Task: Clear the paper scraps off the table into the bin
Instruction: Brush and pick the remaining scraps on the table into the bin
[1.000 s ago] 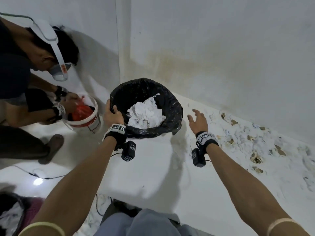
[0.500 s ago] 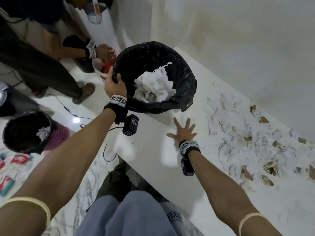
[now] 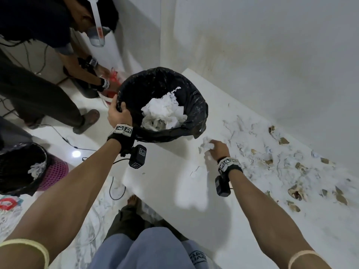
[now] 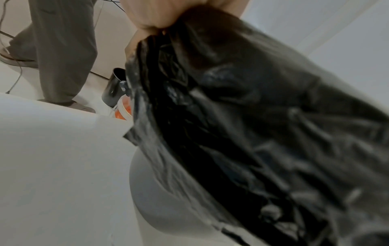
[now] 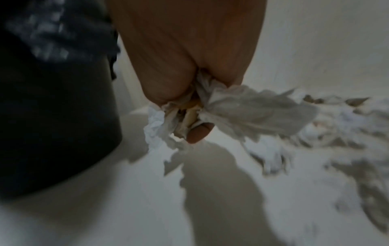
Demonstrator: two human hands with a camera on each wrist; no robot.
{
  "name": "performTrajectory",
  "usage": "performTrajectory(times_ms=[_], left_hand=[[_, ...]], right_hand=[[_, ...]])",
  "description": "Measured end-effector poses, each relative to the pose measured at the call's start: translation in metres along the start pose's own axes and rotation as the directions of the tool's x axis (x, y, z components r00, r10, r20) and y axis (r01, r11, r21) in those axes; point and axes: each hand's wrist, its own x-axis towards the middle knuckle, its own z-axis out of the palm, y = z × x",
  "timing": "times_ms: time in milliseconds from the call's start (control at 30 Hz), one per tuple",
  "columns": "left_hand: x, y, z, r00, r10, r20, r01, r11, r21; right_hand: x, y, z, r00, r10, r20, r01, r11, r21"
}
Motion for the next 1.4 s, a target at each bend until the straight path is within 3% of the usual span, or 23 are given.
performTrajectory(times_ms=[167,300,500,600,733,800,900,1033,1167,1267,1333,1400], left_hand=[[0.009,0.003,0.005,0.993,0.079,0.087,-0.082,0.996,0.023],[0.015,0.007,0.014,0.976,0.153,0.153,-0.152,0.988,-0.017],[0.011,0.023,0.029,0.945,0.151,0.289,-0.149,0.988,-0.03],[0.009,0.029,0.033,0.931,0.178,0.318,-0.19,0.982,0.006],[0.017,0.03,0.04,0.882,0.225,0.414,-0.248,0.969,0.001],[0.024,0.033,0.045,0.869,0.227,0.44,-0.259,0.966,0.014],[0.028,0.039,0.049,0.862,0.204,0.465,-0.246,0.969,0.031],[0.031,0.047,0.054,0.848,0.195,0.493,-0.237,0.971,0.023],[0.032,0.05,0.06,0.829,0.216,0.515,-0.234,0.972,-0.032],[0.033,0.049,0.067,0.825,0.24,0.511,-0.254,0.966,-0.044],[0.033,0.047,0.073,0.822,0.249,0.512,-0.271,0.962,-0.032],[0.034,0.045,0.079,0.817,0.253,0.519,-0.272,0.961,-0.041]], right_hand=[[0.008,-0.016,-0.081,0.985,0.013,-0.174,-0.007,0.999,0.037],[0.007,-0.056,-0.142,0.943,0.002,-0.334,0.025,0.997,0.074],[0.007,-0.14,-0.149,0.875,-0.068,-0.479,0.171,0.969,0.176],[0.012,-0.175,-0.119,0.899,-0.067,-0.433,0.148,0.977,0.154],[0.018,-0.19,-0.075,0.995,-0.047,-0.082,0.055,0.993,0.1],[0.018,-0.189,-0.066,0.999,-0.048,-0.004,0.048,0.991,0.126],[0.015,-0.178,-0.072,0.983,-0.003,-0.182,0.04,0.98,0.196],[0.005,-0.146,-0.091,0.873,0.142,-0.466,-0.024,0.968,0.25],[-0.014,-0.099,-0.09,0.751,0.337,-0.568,-0.139,0.922,0.362],[-0.027,-0.064,-0.065,0.697,0.474,-0.538,-0.24,0.861,0.448],[-0.034,-0.042,-0.039,0.721,0.531,-0.444,-0.347,0.832,0.433],[-0.039,-0.027,-0.009,0.782,0.541,-0.31,-0.434,0.829,0.352]])
